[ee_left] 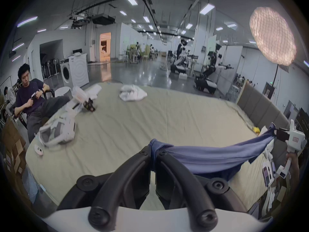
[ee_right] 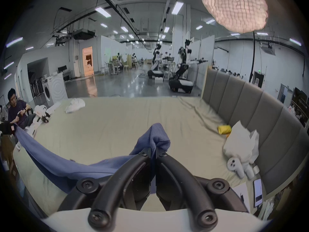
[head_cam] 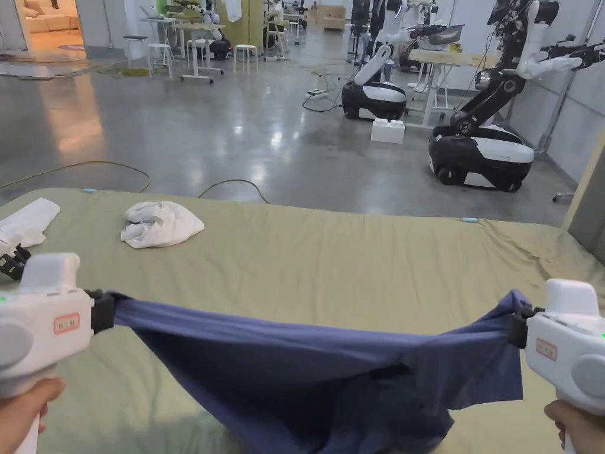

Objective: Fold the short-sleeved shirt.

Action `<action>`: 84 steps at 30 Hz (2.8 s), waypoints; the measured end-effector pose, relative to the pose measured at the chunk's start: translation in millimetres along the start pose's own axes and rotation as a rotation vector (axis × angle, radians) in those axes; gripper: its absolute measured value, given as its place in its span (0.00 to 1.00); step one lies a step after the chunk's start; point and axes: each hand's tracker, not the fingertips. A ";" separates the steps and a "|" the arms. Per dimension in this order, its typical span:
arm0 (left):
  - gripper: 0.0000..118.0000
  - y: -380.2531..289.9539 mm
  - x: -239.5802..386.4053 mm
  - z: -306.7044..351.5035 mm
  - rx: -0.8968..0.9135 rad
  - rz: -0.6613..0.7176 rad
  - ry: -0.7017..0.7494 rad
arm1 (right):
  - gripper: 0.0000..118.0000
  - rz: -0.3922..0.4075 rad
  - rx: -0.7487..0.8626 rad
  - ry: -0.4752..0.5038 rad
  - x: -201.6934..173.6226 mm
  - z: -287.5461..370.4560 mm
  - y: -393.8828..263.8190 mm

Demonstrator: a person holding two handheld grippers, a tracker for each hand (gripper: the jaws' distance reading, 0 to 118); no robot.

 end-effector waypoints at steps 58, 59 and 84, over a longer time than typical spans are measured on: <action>0.05 -9.9 -42.4 46.1 0.081 0.057 -0.060 | 0.04 0.211 0.125 -0.111 -40.0 90.1 5.7; 0.05 -21.6 -42.3 50.0 0.044 0.057 -0.064 | 0.04 0.204 0.101 -0.113 -38.2 94.5 -5.1; 0.54 -185.6 -39.1 -20.9 -0.292 0.115 -0.010 | 0.62 0.057 -0.253 -0.076 -27.9 43.8 -185.7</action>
